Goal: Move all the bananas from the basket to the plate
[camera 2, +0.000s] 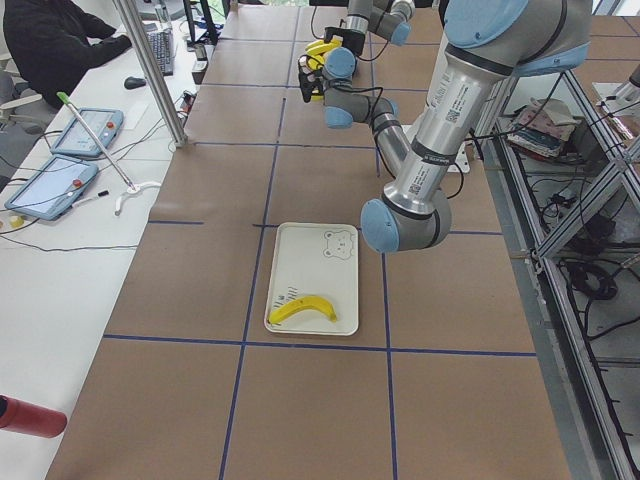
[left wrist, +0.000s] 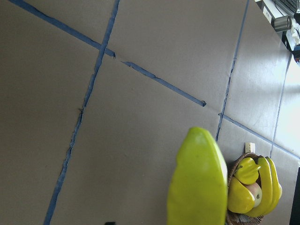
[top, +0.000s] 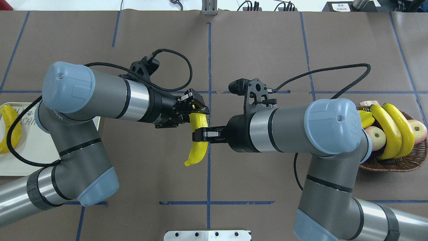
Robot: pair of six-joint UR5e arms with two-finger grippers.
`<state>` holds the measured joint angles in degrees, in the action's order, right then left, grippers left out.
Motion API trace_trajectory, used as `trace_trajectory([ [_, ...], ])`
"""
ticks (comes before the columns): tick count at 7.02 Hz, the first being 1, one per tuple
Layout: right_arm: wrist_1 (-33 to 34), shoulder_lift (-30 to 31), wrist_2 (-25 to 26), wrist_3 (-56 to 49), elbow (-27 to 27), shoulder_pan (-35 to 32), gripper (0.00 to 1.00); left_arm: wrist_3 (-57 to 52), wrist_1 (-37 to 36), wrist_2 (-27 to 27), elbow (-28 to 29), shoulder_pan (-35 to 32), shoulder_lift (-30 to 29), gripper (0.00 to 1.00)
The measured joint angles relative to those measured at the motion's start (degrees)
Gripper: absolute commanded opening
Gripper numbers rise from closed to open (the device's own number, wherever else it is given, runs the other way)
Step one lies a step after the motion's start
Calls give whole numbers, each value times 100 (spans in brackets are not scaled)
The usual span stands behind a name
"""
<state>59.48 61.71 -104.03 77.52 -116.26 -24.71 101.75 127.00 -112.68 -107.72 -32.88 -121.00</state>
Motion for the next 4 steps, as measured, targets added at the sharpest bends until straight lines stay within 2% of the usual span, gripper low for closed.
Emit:
trace_trajectory([
  [1, 4, -6, 9, 16, 5, 16, 100, -4, -2, -6, -33, 0, 4, 0],
  [4, 11, -1, 71, 168, -43, 18, 100, -6, -7, -11, -63, -11, 28, 0],
])
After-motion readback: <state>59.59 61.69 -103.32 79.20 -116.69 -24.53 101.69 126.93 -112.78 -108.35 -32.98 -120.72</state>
